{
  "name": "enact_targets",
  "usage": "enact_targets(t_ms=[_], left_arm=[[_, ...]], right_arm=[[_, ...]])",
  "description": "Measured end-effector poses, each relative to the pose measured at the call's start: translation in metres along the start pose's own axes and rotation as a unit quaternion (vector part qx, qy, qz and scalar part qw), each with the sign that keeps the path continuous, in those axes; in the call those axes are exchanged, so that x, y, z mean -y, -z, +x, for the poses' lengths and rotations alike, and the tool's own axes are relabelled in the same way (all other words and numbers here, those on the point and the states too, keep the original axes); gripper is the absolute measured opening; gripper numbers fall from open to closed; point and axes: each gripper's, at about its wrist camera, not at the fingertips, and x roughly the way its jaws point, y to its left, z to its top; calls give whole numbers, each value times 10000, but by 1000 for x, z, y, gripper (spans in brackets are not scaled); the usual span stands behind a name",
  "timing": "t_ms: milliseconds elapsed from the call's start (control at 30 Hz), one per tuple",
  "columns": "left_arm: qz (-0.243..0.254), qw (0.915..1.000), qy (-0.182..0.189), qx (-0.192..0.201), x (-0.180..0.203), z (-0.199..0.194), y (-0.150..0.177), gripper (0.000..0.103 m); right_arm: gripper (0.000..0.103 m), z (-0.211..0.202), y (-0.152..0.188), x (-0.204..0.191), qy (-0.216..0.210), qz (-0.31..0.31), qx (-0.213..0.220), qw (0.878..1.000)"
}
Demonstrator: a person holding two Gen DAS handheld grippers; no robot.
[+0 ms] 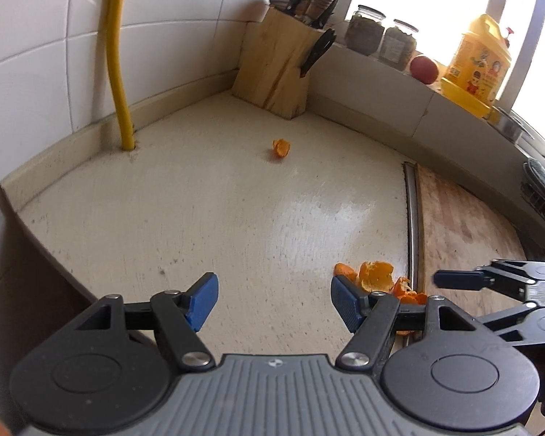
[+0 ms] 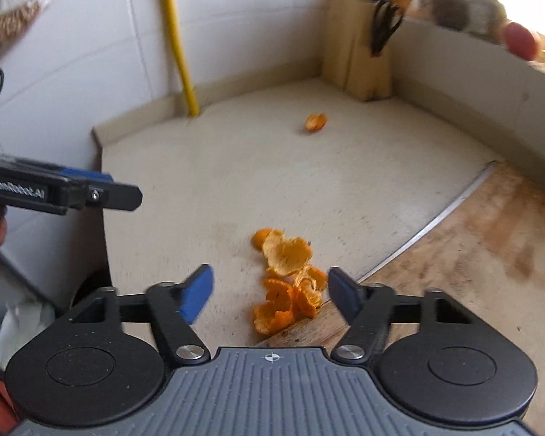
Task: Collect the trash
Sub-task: 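Lower the right tool onto the orange peels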
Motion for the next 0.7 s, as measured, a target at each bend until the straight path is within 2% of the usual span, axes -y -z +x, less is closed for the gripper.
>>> enact_targets(t_ms=[67, 167, 333, 400, 467, 533, 600, 667, 700], left_arm=[[-83, 9999, -59, -48, 1, 1, 3, 66], [-230, 9996, -132, -123, 1, 5, 7, 66], [-369, 9990, -195, -159, 4, 10, 8, 66], [-426, 9988, -202, -143, 7, 11, 8, 66], [-483, 9985, -209, -132, 7, 12, 8, 66], [-553, 9982, -218, -124, 6, 15, 7, 66], [-590, 9978, -260, -133, 7, 16, 5, 66], [-569, 9978, -316, -123, 8, 15, 3, 66], [-566, 9978, -338, -113, 8, 14, 3, 66]], right_arm=[[62, 4, -1, 1, -26, -121, -130, 9998], [61, 12, -1, 7, -100, -164, -323, 9993], [52, 21, -6, 7, -267, -351, -526, 9976], [49, 21, -6, 9, -513, -312, -627, 9962], [49, 23, -6, 11, -914, -95, -722, 9931], [47, 31, -8, 14, -1132, 156, -724, 9908], [50, 33, -11, 16, -1194, 311, -666, 9901], [53, 26, -14, 17, -1434, 308, -566, 9876], [61, 21, -14, 19, -1543, 274, -483, 9865]])
